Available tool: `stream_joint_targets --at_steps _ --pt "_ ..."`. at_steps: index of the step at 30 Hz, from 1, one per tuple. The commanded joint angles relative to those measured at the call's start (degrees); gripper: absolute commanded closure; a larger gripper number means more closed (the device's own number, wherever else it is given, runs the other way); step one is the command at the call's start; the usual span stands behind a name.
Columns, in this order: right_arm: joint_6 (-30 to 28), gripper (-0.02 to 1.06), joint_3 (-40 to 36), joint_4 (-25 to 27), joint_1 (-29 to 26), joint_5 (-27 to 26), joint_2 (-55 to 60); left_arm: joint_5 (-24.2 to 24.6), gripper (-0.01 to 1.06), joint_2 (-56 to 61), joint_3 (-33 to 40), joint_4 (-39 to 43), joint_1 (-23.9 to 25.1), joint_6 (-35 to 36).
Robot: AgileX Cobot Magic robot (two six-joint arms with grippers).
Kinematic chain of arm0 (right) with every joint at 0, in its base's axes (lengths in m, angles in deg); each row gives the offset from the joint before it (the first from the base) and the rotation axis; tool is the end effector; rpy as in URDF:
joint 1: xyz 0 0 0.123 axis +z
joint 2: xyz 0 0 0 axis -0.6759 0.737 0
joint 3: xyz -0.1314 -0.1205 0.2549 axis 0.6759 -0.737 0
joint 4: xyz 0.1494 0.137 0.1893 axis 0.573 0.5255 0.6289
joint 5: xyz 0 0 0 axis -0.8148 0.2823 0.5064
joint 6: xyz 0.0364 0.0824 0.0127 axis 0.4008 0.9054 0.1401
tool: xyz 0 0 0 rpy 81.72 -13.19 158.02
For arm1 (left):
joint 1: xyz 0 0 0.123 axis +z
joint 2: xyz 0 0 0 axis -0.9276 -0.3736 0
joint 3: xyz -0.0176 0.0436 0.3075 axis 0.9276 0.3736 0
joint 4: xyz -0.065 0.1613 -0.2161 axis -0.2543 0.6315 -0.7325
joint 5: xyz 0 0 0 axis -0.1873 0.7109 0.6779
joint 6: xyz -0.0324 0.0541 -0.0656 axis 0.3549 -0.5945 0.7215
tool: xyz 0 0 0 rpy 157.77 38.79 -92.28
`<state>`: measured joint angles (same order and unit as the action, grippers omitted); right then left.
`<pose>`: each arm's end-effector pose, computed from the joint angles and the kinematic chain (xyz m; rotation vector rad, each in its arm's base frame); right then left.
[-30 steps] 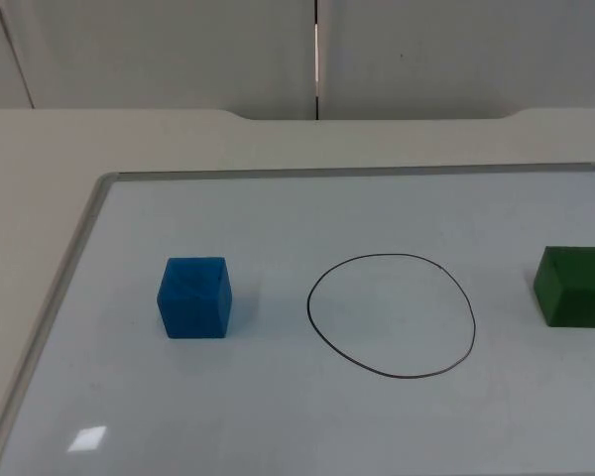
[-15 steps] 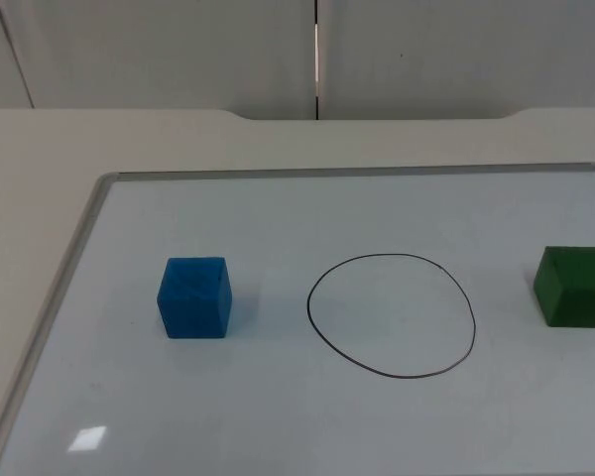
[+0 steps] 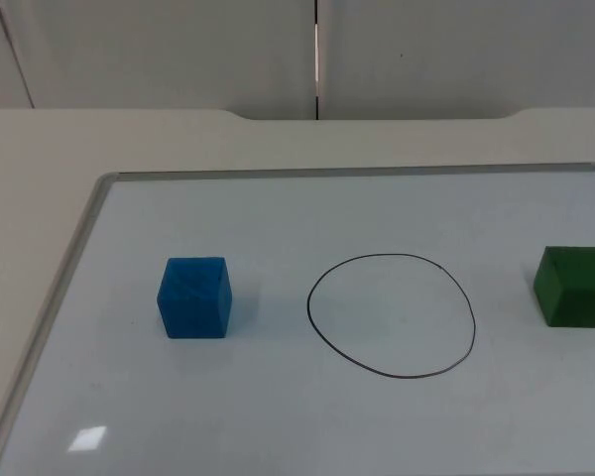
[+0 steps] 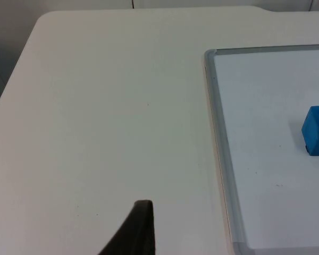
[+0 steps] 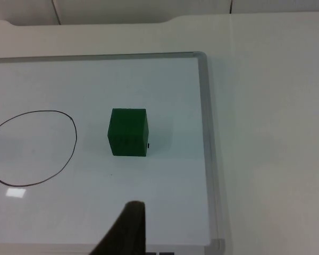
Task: Push the two cubes into the marked area.
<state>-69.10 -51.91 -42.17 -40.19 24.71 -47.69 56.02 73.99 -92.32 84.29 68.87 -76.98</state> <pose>-0.0116 -0.0026 0.2946 0.0220 2.0494 0.0312 -0.0087 -0.0008 0.2875 -0.0063 2.0733 0.0041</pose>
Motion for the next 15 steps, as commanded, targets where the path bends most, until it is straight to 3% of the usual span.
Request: stream_joint_targets --at_steps 1,15 --pt "-0.3 0.00 -0.4 0.2 0.2 -0.5 -0.2 -0.7 0.00 0.2 0.3 -0.5 0.0 0.1" --pt "-0.3 0.00 -0.4 0.2 0.2 -0.5 -0.2 -1.6 0.00 0.2 -0.9 -0.8 0.0 0.1"
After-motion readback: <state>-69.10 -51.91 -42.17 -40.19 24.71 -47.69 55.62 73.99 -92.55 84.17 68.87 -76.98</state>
